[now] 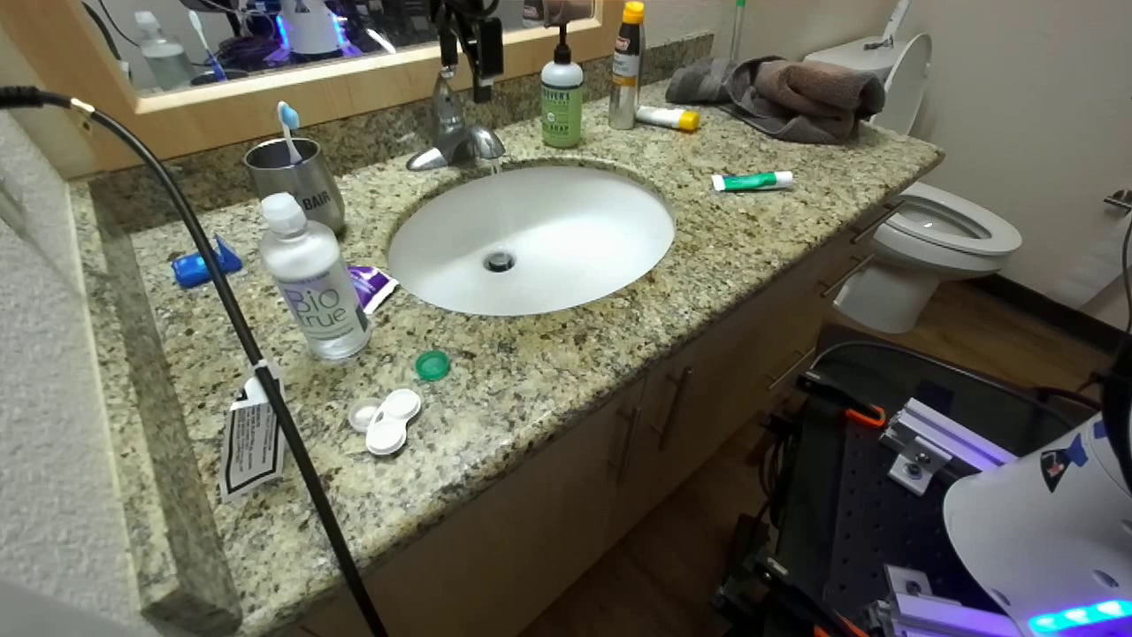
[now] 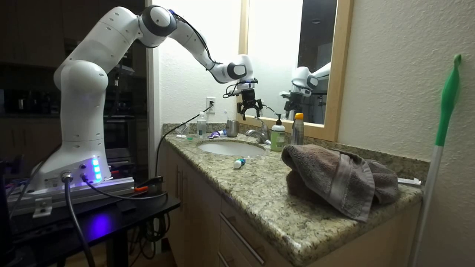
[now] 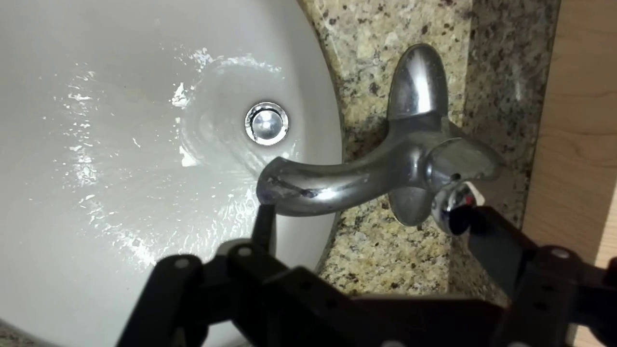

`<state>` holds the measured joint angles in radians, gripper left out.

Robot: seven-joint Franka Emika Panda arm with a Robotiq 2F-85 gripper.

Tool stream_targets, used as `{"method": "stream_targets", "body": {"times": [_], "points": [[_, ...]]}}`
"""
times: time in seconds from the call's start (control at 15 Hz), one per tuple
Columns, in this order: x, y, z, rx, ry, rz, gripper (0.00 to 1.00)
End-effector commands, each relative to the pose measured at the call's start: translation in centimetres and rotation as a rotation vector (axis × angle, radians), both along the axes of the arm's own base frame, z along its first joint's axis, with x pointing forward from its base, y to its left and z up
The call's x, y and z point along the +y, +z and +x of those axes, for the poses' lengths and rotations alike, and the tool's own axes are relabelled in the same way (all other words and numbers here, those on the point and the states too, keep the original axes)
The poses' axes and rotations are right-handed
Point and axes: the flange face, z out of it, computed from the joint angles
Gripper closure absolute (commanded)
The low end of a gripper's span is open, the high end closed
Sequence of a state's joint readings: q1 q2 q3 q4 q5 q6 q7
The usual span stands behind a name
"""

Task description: Close the tap

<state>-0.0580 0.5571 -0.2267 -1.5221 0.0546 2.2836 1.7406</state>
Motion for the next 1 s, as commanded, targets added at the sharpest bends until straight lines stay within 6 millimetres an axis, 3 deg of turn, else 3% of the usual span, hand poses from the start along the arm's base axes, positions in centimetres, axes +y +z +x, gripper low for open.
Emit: {"method": "stream_targets", "body": {"times": [0.0, 0.4, 0.47, 0.67, 0.93], "points": [[-0.5, -0.8, -0.2, 0.066, -0.014, 0.008, 0.0], [0.3, 0.1, 0.0, 0.005, 0.038, 0.012, 0.0], [-0.2, 0.6, 0.0, 0.023, 0.006, 0.006, 0.0], [0.2, 0.1, 0.4, 0.02, 0.009, -0.012, 0.0], [-0.8, -0.4, 0.3, 0.054, -0.027, -0.044, 0.0]]}}
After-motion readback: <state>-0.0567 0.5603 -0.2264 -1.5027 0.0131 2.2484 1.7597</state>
